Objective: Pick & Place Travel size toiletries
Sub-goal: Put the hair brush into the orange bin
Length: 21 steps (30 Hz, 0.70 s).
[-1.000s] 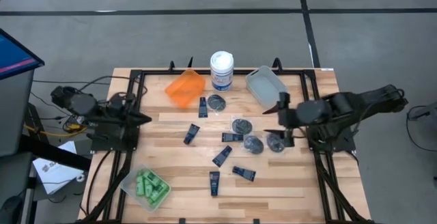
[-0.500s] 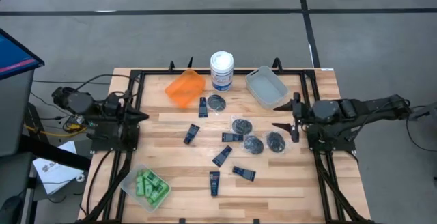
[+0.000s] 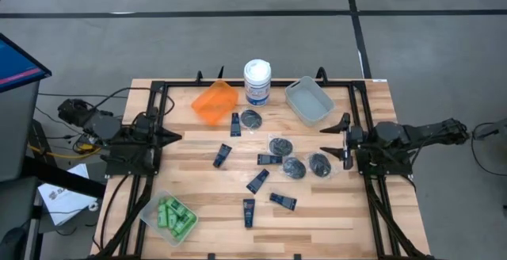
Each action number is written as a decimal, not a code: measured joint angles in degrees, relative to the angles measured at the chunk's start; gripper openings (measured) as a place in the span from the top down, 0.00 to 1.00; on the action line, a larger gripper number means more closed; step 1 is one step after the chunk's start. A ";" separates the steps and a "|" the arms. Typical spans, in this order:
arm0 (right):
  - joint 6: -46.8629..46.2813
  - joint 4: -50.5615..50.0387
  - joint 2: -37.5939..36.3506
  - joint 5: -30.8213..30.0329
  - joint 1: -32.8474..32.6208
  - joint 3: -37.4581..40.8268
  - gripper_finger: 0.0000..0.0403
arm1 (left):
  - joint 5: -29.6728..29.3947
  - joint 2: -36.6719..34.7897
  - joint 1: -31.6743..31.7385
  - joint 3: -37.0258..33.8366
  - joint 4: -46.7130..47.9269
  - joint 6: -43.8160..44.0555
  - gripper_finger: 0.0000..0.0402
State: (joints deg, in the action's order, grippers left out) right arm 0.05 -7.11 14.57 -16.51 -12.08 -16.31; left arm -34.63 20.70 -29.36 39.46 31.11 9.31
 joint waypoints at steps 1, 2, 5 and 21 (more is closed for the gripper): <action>-0.13 0.49 -1.34 0.00 0.00 1.33 0.32 | -0.38 0.73 0.00 0.00 -0.02 -0.08 1.00; -0.43 2.03 -2.61 0.01 0.00 2.81 0.32 | -1.01 1.33 0.00 0.00 -0.09 -0.08 1.00; -0.36 6.65 -6.42 0.08 0.00 7.27 0.32 | -1.30 3.00 0.00 0.00 -0.33 -0.10 1.00; -7.40 7.72 -12.63 -9.05 0.22 14.65 0.32 | -5.05 9.72 0.00 0.00 -5.29 0.54 1.00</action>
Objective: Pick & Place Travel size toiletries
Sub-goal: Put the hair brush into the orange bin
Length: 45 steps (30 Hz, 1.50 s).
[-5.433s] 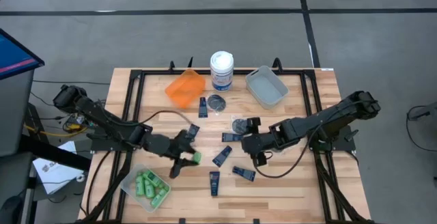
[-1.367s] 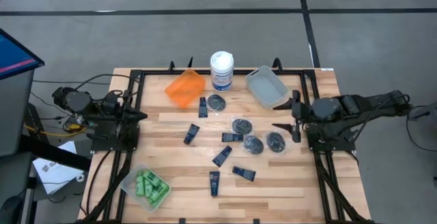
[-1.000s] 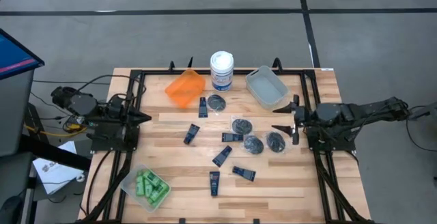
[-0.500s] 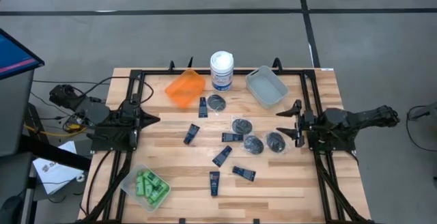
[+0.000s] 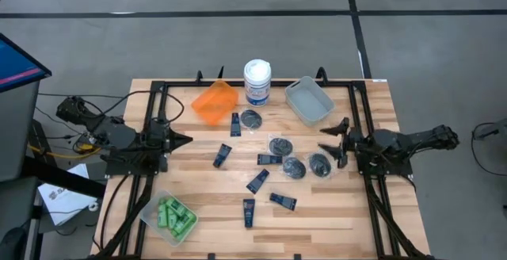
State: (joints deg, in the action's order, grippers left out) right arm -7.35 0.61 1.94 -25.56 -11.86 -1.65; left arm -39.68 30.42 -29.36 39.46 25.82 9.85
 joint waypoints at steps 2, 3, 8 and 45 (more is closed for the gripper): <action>-4.35 -4.57 0.74 -6.69 0.04 -1.47 0.32 | -0.04 0.52 0.00 0.00 0.01 -0.45 1.00; -6.72 -8.01 0.98 -9.70 0.04 -2.48 0.32 | -0.04 0.54 0.00 0.00 0.04 -0.77 1.00; -18.09 -21.08 5.35 -16.25 0.48 -9.39 0.32 | -0.21 -1.25 0.00 0.00 0.09 -0.87 1.00; -37.25 -33.68 53.13 14.01 7.95 -22.73 0.32 | -0.09 -2.51 0.00 0.00 -0.22 -0.57 1.00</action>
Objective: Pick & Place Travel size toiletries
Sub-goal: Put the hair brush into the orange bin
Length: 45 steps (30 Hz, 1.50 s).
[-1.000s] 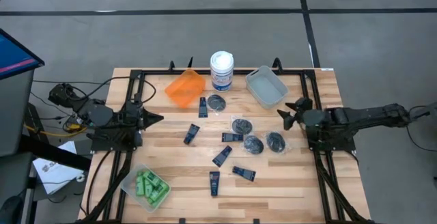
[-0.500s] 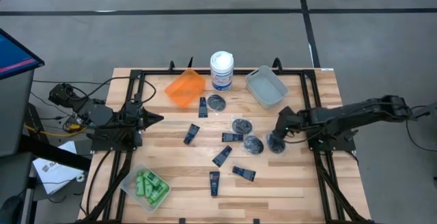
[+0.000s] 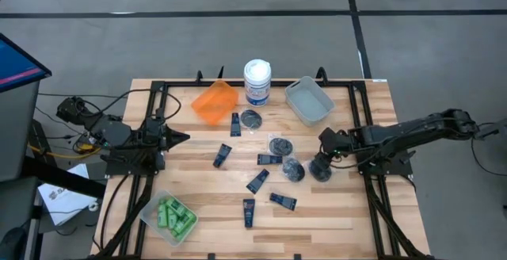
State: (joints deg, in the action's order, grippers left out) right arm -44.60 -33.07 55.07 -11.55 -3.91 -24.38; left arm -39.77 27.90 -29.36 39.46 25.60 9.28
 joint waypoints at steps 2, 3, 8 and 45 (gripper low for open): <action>-0.29 -1.59 0.09 -0.04 -0.74 0.00 0.32 | -0.02 0.00 0.00 0.00 -0.06 0.00 1.00; -0.81 -2.52 0.50 -0.01 -1.05 0.00 0.32 | -0.02 0.00 0.00 0.00 -0.06 0.00 1.00; -2.36 -2.98 3.64 0.09 -1.73 0.93 0.32 | -0.17 0.00 0.00 0.00 -0.13 0.00 1.00; 7.89 3.35 2.40 -5.69 -1.68 -6.59 0.99 | -8.22 5.51 -0.02 0.00 -3.82 0.04 0.78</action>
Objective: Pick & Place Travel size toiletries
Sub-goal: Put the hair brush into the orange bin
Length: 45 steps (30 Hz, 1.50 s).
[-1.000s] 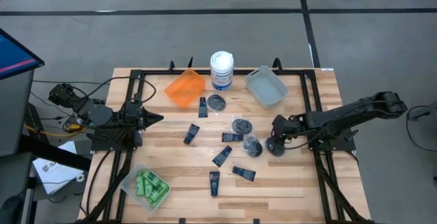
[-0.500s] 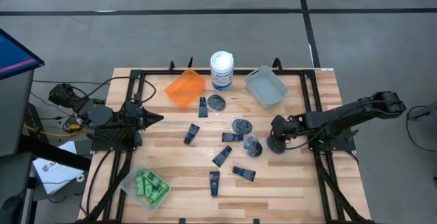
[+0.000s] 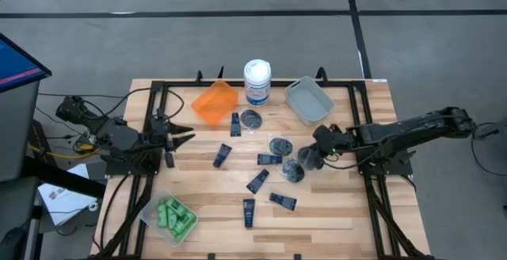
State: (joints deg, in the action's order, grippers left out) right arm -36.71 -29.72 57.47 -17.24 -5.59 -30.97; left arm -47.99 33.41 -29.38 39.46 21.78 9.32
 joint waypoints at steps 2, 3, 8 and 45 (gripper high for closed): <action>2.04 0.49 -0.69 -2.83 0.09 -1.89 0.99 | -0.06 2.23 0.02 0.00 -1.48 -0.12 0.71; 3.17 1.14 -0.80 -4.39 0.09 -2.79 0.99 | -0.19 3.51 0.12 0.00 -2.73 -0.31 0.67; 10.95 9.73 -0.59 -8.44 0.13 -5.77 1.00 | -0.24 10.72 2.94 -0.02 -11.09 -0.37 0.49; 32.84 54.11 12.31 -13.08 3.87 -6.26 1.00 | 33.32 53.85 31.47 -0.04 -72.50 -5.85 0.35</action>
State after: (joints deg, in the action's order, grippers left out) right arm -3.87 24.38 69.78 -30.33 -1.72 -37.23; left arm -14.68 87.26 2.08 39.42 -50.72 3.46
